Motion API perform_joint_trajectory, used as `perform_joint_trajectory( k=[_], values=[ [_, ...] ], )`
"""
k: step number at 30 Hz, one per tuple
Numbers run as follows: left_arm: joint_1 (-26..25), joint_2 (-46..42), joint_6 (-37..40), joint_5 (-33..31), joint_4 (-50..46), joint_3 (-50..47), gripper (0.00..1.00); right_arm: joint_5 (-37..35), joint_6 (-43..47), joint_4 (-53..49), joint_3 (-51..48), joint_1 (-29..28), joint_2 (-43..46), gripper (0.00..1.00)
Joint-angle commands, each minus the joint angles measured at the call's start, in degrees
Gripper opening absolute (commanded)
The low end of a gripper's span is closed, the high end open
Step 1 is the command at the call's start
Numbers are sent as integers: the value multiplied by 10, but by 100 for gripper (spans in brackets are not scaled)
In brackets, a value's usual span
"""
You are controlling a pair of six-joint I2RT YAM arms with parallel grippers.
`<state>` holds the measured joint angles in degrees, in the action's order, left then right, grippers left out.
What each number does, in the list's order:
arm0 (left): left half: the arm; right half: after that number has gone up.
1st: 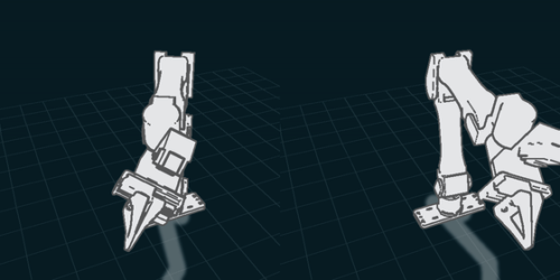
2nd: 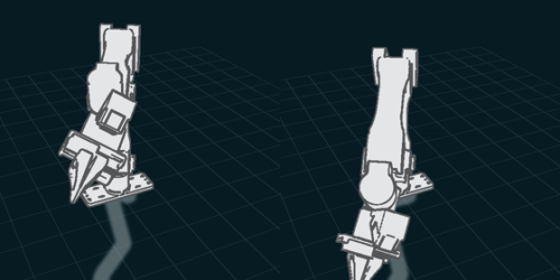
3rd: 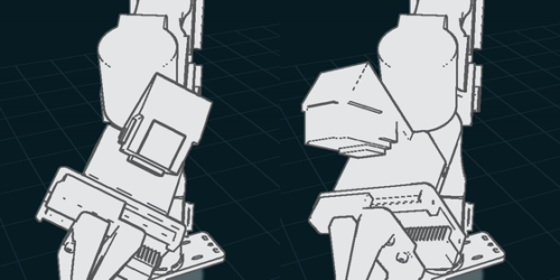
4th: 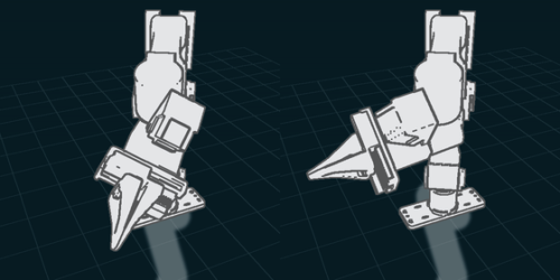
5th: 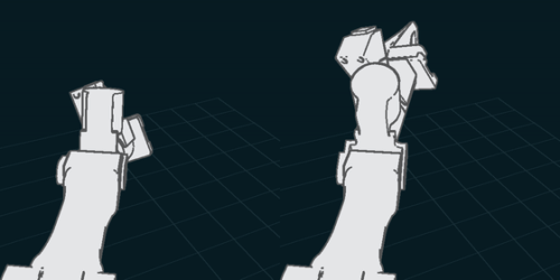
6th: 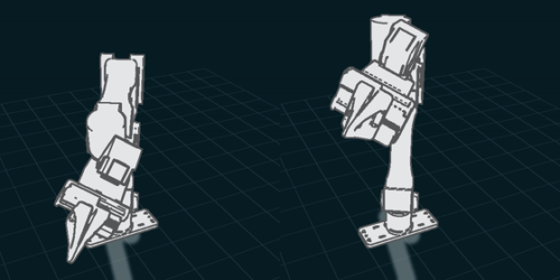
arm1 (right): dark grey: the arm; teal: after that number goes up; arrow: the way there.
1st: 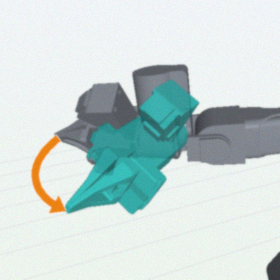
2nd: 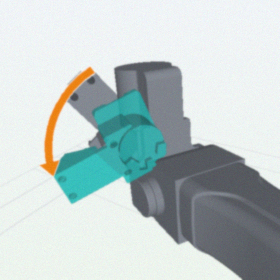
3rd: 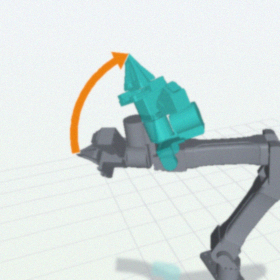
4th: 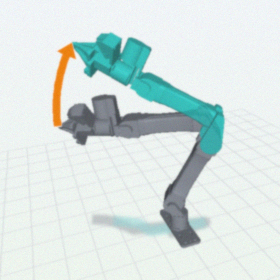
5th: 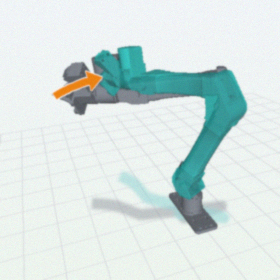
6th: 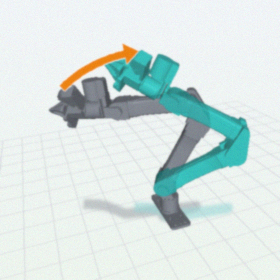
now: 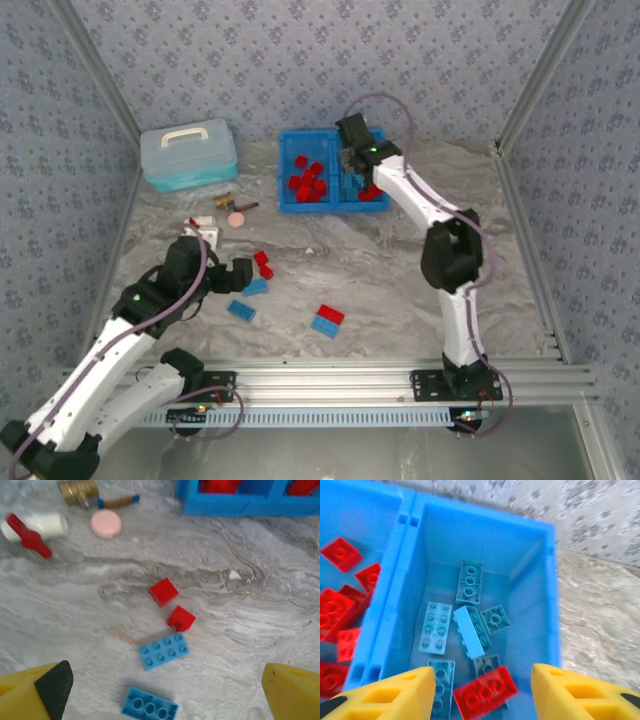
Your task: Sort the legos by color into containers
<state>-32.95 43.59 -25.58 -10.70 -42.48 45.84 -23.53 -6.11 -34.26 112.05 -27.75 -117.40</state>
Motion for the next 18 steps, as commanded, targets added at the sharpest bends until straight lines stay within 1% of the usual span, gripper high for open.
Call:
perform_joint_trajectory(
  k=[1, 4, 6, 10, 14, 18],
  values=[
    [-33, 50, -99, -33, 33, 7, 97, 30, -16, 44, -93, -5, 157, 57],
    [-50, 111, -116, -36, 33, 24, 96, 56, -24, 107, -233, -10, 282, 57],
    [-57, 134, -116, -35, 59, 28, 96, 76, -27, 125, -292, -5, 331, 59],
    [-58, 157, -109, -43, 82, 31, 96, 79, -35, 75, -297, -9, 337, 59],
    [-58, 183, -115, -45, 79, 43, 96, 104, -47, 83, -312, -22, 335, 59],
    [-58, 205, -130, -37, 89, 44, 95, 103, -54, 86, -308, -41, 317, 59]
  ],
)
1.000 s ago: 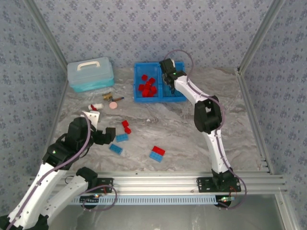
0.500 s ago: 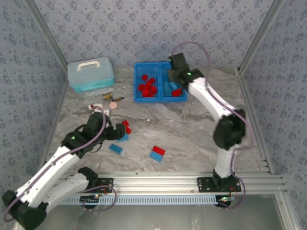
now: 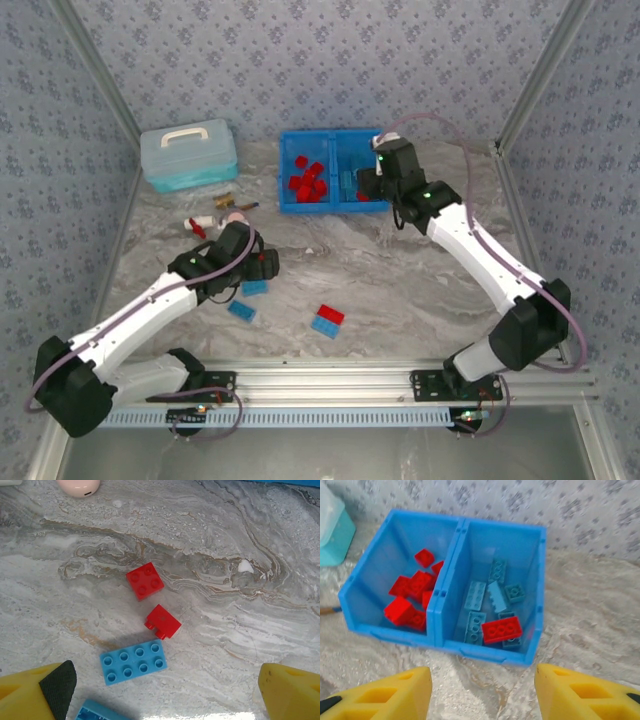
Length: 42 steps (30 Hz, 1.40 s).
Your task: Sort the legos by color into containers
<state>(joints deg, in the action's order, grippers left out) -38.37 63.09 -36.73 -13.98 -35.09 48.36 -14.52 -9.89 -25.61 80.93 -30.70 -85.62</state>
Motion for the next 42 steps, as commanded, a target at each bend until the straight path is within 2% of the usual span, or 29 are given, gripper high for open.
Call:
perform_joint_trajectory(
  k=[1, 5, 10, 20, 23, 29, 31, 37, 39, 42],
  values=[
    [-4, 15, -22, -3, 21, 18, 95, 14, -17, 0, 3, -14, -5, 59],
    [-3, 52, -30, -5, 36, 27, 93, 15, -21, -28, 28, -17, -45, 59],
    [5, 117, -57, 13, 60, 40, 86, 21, -32, -53, 50, -25, -71, 59],
    [19, 252, -79, 17, 83, 66, 74, 28, -45, -79, 41, -35, -53, 61],
    [19, 277, -89, 14, 80, 67, 69, 32, -50, -83, 32, -37, -38, 62],
    [19, 309, -95, 15, 81, 59, 66, 38, -53, -83, 21, -38, -14, 63],
    [19, 315, -97, 17, 83, 56, 60, 37, -54, -81, 17, -38, -9, 63],
    [18, 297, -101, 22, 76, 67, 23, 36, -59, -86, 16, -37, -4, 63],
    [18, 275, -96, 31, 59, 92, 16, 37, -66, -99, 18, -36, 3, 63],
    [19, 254, -70, 20, 20, 166, 14, 36, -82, -131, 24, -32, 18, 63]
  ],
)
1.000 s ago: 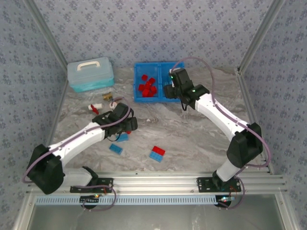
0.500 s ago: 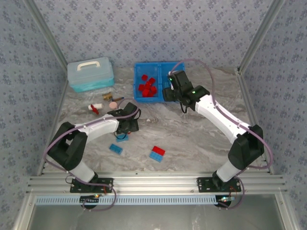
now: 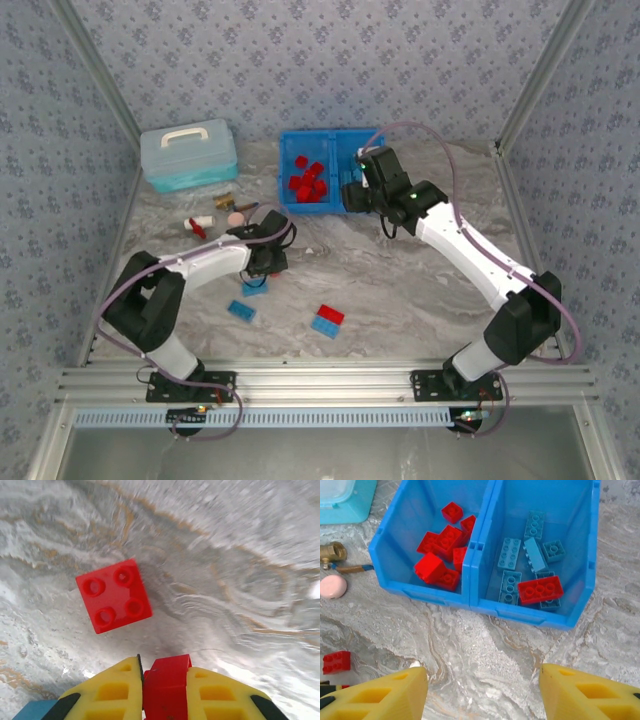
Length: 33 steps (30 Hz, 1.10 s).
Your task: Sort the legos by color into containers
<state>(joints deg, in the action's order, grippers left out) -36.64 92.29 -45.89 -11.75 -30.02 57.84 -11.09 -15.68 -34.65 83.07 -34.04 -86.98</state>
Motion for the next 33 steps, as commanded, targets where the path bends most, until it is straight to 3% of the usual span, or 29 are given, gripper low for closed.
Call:
perform_joint_trajectory(
  k=[1, 6, 13, 17, 23, 25, 27, 33],
  values=[
    [3, -34, 37, -11, -46, 107, 14, 2, -30, -47, 0, 3, 40, 63],
    [30, 63, 117, -29, -107, 329, 12, 6, -64, -70, -21, 13, 67, 63],
    [70, 312, 183, -30, -176, 700, 11, 9, -72, -68, -38, 41, 48, 64],
    [71, 437, 211, -43, -197, 855, 14, 14, -55, -71, -29, 54, 23, 64],
    [72, 508, 215, -43, -175, 889, 26, 22, -29, -86, -9, 64, -18, 64],
    [71, 511, 216, -25, -167, 889, 36, 21, -23, -84, -3, 66, -29, 64],
    [70, 506, 218, -13, -164, 890, 46, 23, -15, -84, 6, 68, -42, 64],
    [69, 436, 248, -10, -179, 886, 59, 12, 29, -94, 81, 72, -111, 66]
  ],
)
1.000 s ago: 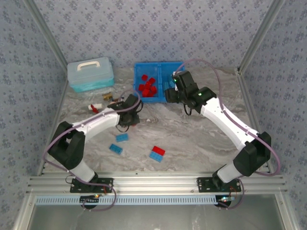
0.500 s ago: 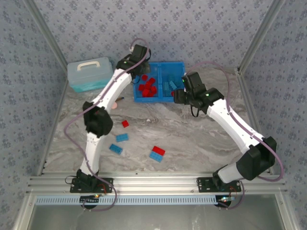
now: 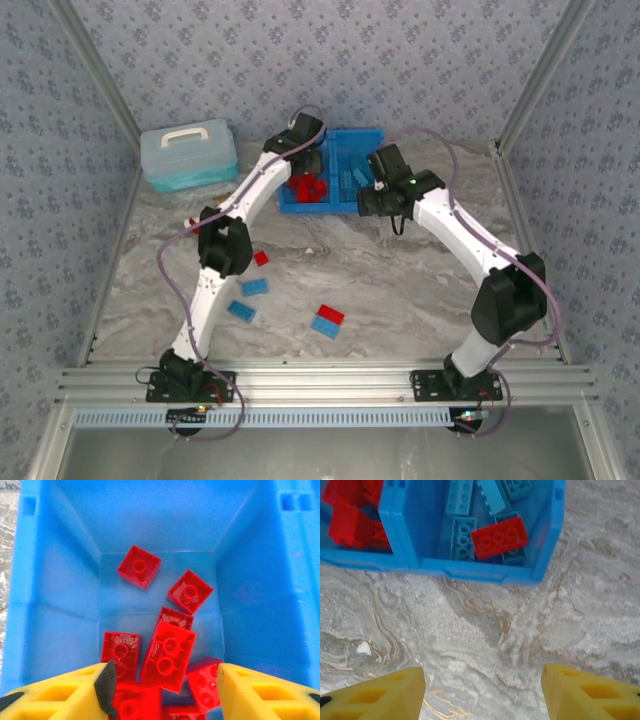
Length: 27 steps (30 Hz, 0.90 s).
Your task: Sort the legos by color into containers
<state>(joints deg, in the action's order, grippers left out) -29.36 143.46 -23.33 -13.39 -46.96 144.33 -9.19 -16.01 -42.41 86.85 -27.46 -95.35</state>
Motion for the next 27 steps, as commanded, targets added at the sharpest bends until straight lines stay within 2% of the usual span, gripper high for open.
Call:
perform_joint_trajectory(
  k=[1, 4, 9, 15, 21, 27],
  values=[
    [-4, -97, 30, 4, -16, 14, 59, -8, 29, -22, 63, 10, -44, 65],
    [-4, -184, 49, -2, -6, -61, 61, 13, 2, -24, 116, 14, -96, 65],
    [-4, -374, 63, -17, 71, -294, 68, -11, -51, -37, 219, 15, -206, 59],
    [0, -556, 54, -33, 131, -512, 75, -26, -194, -103, 340, 16, -325, 61],
    [1, -629, 33, -13, 138, -599, 77, -118, -356, -155, 404, 9, -383, 63],
    [4, -664, 45, -11, 137, -637, 78, -160, -430, -200, 449, 9, -428, 68]
  ],
)
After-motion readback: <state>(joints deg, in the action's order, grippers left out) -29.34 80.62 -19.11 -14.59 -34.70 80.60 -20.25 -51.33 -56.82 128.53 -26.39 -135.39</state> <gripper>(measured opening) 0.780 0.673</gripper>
